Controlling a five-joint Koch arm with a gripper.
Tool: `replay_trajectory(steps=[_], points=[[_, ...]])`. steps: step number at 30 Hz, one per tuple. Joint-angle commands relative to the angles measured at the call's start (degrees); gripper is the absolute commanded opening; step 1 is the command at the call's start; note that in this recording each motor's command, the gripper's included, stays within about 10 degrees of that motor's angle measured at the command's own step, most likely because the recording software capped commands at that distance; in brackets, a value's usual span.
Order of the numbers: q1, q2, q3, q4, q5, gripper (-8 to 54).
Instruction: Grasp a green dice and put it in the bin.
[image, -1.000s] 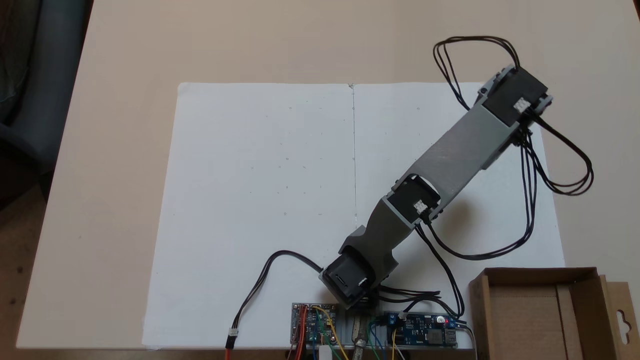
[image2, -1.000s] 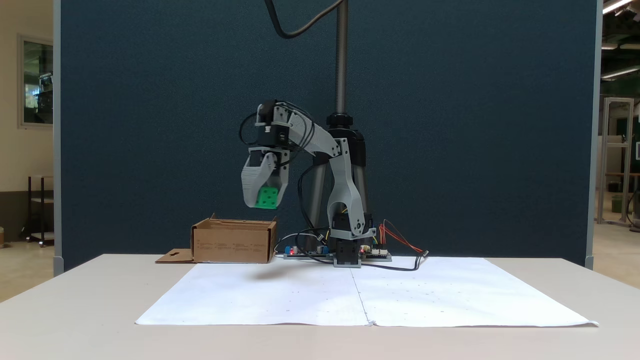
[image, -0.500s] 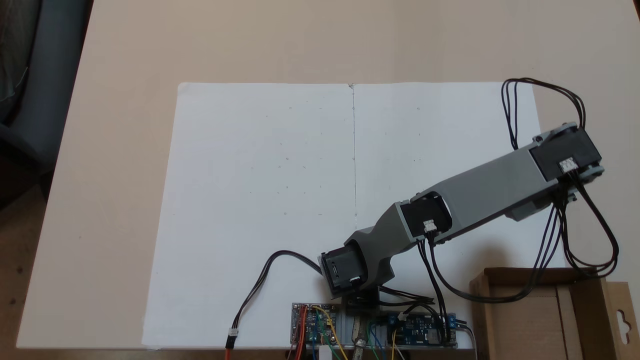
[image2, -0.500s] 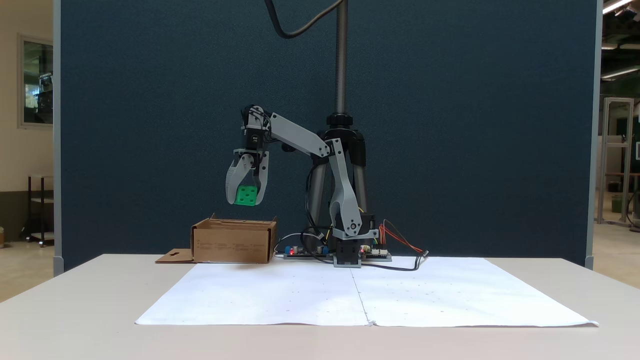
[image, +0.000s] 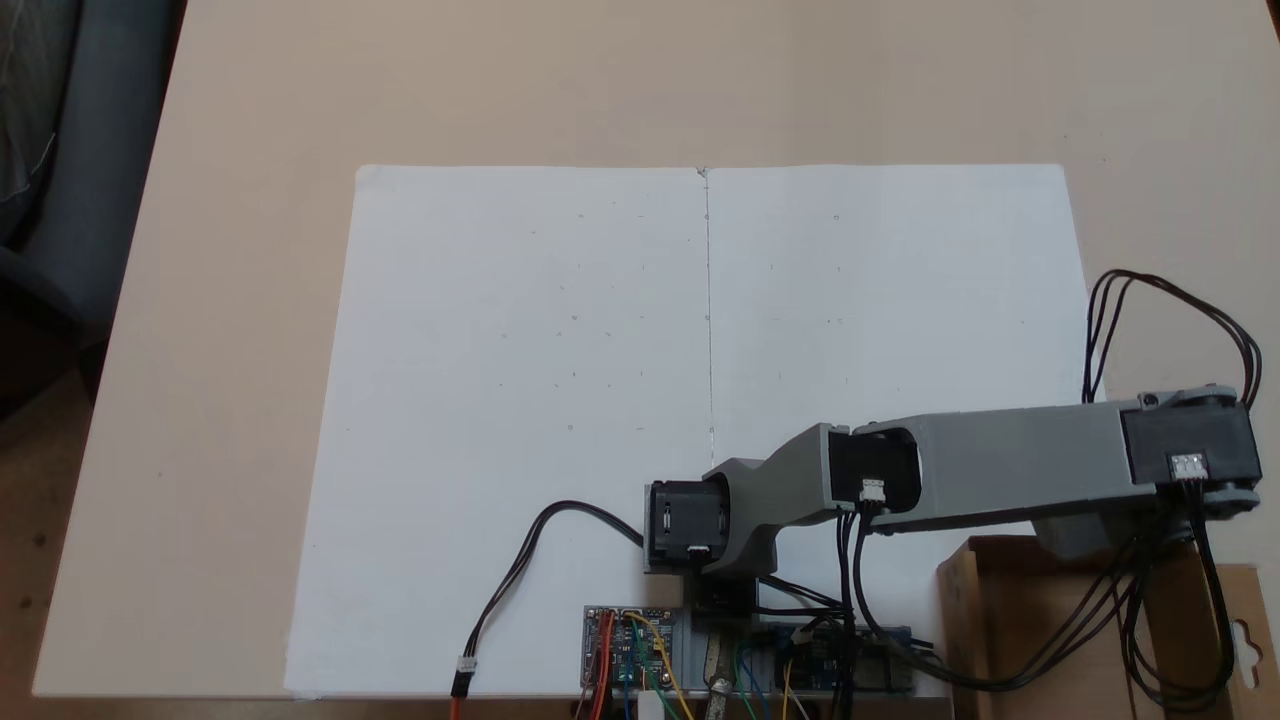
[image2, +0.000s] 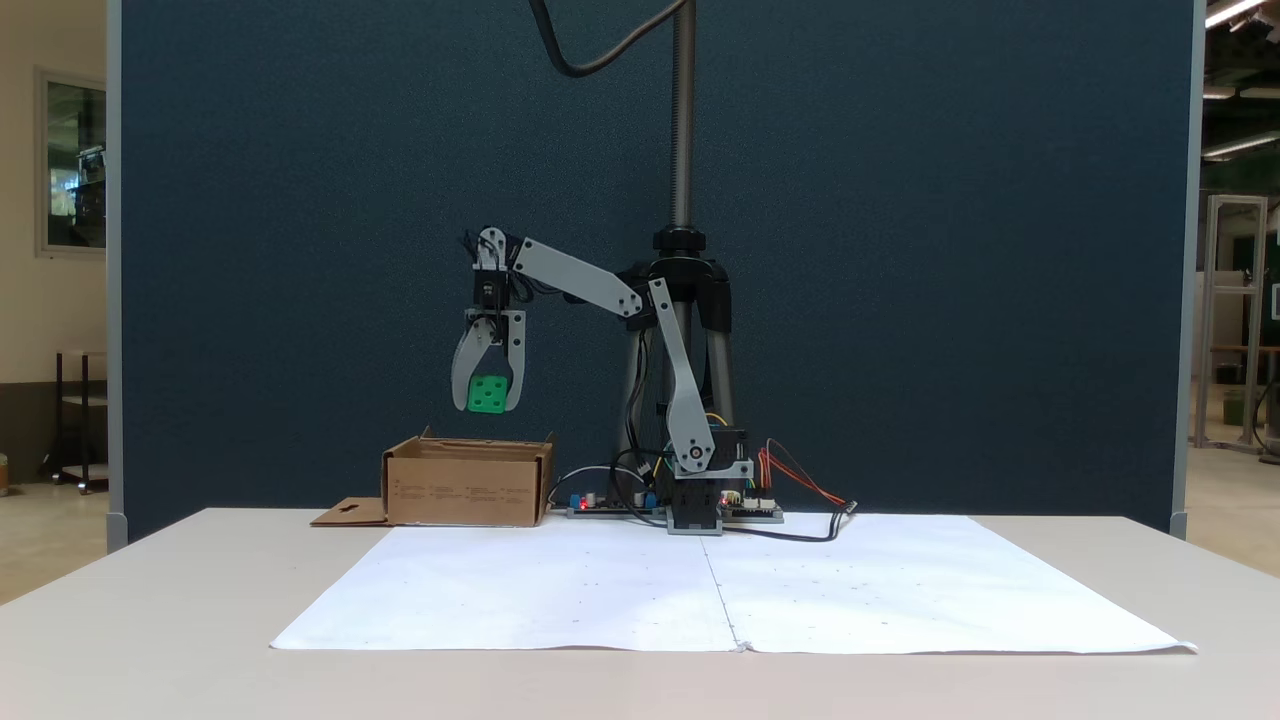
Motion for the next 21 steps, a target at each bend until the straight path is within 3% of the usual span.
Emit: replay_trajectory(steps=[1, 9, 21], points=[[3.25, -0.53, -1.14, 1.23, -7.12, 12.1], [10.46, -6.59, -0.97, -4.66, -12.39, 12.1], [13.54, -6.77, 5.1, -15.47, -13.45, 12.1]])
